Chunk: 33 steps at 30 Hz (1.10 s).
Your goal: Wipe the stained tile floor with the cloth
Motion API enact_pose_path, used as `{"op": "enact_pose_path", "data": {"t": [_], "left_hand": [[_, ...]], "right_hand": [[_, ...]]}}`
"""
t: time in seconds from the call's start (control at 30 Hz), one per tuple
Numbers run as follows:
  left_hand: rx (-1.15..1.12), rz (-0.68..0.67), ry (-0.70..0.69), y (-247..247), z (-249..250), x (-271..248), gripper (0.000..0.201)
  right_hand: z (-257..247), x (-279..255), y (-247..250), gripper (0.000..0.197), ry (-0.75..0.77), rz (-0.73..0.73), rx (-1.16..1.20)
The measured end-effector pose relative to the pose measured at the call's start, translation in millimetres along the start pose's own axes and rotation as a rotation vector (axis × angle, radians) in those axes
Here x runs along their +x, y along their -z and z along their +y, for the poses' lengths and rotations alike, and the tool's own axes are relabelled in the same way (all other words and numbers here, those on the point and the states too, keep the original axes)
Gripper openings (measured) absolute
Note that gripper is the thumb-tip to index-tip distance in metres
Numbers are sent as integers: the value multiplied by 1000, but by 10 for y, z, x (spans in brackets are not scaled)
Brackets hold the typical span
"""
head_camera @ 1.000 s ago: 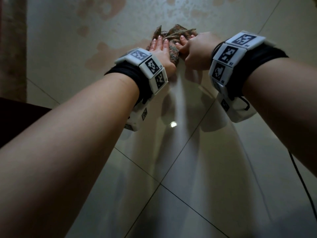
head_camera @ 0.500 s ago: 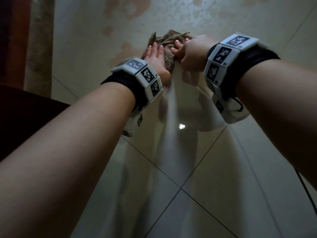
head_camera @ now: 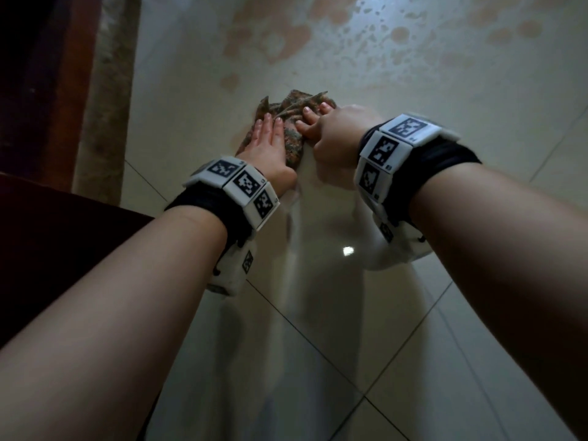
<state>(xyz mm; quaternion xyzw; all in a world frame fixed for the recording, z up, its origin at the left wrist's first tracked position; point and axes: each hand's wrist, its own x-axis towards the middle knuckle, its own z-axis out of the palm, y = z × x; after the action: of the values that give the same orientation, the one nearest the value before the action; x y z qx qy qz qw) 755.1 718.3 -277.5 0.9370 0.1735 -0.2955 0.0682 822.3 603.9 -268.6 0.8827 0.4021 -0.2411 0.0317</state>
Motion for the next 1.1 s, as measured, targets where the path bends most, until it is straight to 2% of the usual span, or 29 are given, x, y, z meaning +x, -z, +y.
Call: {"op": "enact_pose_path", "data": {"t": [0.2, 0.33, 0.5, 0.77, 0.9, 1.1], "left_hand": [[-48, 10, 44, 39, -137, 54, 106], [-59, 30, 49, 61, -195, 109, 104], [-98, 26, 75, 134, -236, 165, 111], [-98, 27, 71, 187, -325, 236, 104], [-65, 29, 47, 220, -376, 266, 90], [39, -5, 23, 292, -425, 309, 90]], "right_hand": [[-85, 165, -7, 55, 41, 31, -8], [-100, 264, -14, 56, 43, 46, -2], [-155, 381, 21, 57, 23, 68, 34], [-165, 491, 75, 58, 37, 74, 28], [-129, 524, 95, 57, 29, 80, 17], [-129, 742, 129, 60, -47, 76, 46]]}}
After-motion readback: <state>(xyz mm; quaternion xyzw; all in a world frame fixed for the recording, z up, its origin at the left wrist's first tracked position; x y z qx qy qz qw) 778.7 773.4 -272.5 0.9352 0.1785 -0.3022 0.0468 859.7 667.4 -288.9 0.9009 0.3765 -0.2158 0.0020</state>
